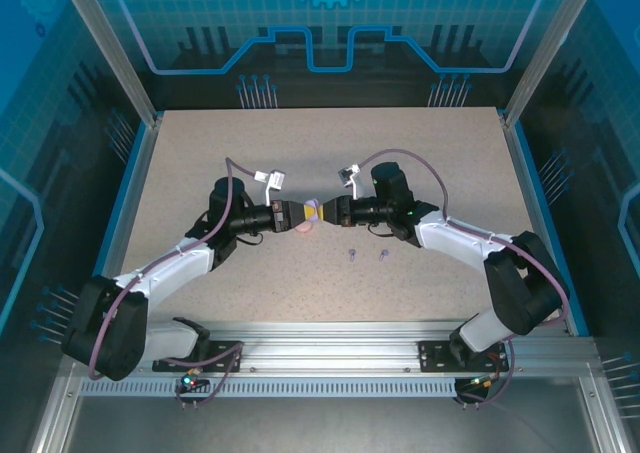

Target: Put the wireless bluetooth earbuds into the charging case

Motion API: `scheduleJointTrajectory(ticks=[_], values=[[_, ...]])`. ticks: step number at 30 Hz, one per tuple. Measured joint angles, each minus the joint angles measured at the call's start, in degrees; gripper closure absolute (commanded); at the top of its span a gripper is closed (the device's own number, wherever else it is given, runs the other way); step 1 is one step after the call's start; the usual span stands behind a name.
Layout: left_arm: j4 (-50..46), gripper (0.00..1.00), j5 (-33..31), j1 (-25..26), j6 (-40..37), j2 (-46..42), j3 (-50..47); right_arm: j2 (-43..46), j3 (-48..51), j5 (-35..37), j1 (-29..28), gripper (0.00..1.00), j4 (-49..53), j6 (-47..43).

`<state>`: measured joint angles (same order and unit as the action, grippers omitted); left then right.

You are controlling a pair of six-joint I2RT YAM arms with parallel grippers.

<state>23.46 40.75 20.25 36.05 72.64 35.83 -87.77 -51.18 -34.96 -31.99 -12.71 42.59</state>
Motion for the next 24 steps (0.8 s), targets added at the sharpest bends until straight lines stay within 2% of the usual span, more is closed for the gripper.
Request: scheduleJointTrajectory(ticks=[3, 5, 7, 10, 14, 18, 24], values=[[0.00, 0.92, -0.04, 0.00, -0.02, 0.00, 0.00, 0.00, 0.00, 0.02, 0.00, 1.00, 0.13, -0.20], [-0.02, 0.84, -0.17, 0.00, -0.02, 0.00, 0.00, 0.00, 0.00, 0.02, 0.00, 1.00, 0.15, -0.15], [-0.04, 0.66, -0.20, 0.00, -0.02, 0.00, 0.00, 0.00, 0.00, 0.02, 0.00, 1.00, 0.20, -0.17], [-0.33, 0.31, -0.28, 0.22, -0.02, 0.00, 0.00, -0.02, -0.68, 0.63, 0.00, 1.00, 1.60, -0.85], [-3.37, 0.02, -1.03, 0.44, -1.07, -0.04, 0.26, -0.02, -3.45, 2.82, 0.15, 1.00, 6.60, -3.69], [-10.12, 0.01, -2.40, 0.44, -4.22, -0.42, 3.37, -0.02, -6.10, 3.72, 1.88, 1.00, 12.39, -8.26], [-20.35, 0.01, -4.98, -0.09, -9.92, -0.83, 12.87, -0.02, -11.21, 5.42, 7.65, 1.00, 22.32, -17.25]])
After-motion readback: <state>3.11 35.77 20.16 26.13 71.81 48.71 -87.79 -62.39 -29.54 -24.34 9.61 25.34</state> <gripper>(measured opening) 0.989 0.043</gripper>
